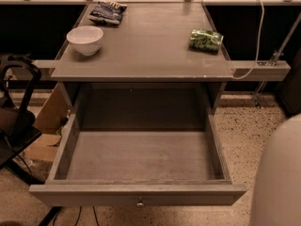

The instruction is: Place sponge into top drawer

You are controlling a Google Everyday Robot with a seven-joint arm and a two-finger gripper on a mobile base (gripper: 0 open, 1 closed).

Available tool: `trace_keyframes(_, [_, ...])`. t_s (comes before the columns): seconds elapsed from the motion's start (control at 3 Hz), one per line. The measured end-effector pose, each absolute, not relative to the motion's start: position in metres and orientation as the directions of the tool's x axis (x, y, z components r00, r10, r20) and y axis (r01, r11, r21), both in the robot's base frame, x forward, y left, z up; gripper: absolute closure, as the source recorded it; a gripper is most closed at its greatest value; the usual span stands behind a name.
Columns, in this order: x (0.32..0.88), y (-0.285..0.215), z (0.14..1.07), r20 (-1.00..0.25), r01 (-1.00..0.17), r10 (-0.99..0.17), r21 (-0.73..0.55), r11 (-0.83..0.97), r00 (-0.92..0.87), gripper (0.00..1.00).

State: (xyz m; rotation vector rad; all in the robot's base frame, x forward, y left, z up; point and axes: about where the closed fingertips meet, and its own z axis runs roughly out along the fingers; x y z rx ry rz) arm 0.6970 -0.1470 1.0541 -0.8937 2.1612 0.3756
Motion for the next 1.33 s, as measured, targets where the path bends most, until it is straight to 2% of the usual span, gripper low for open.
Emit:
trace_keyframes(0.33, [0.660,-0.149,1.062,-0.771,-0.727,-0.479,-0.030,0.686,-0.420,1.00])
trace_keyframes(0.67, [0.589,-0.152,1.097,-0.807,-0.746,-0.507,-0.131,0.653,-0.302,1.00])
trace_keyframes(1.0, [0.532,-0.129,1.107,-0.813,-0.755,-0.551,-0.238,0.611,-0.189,1.00])
trace_keyframes(1.33, [0.503,-0.111,1.056,-0.754,-0.773,-0.625,-0.270,0.575,-0.202,1.00])
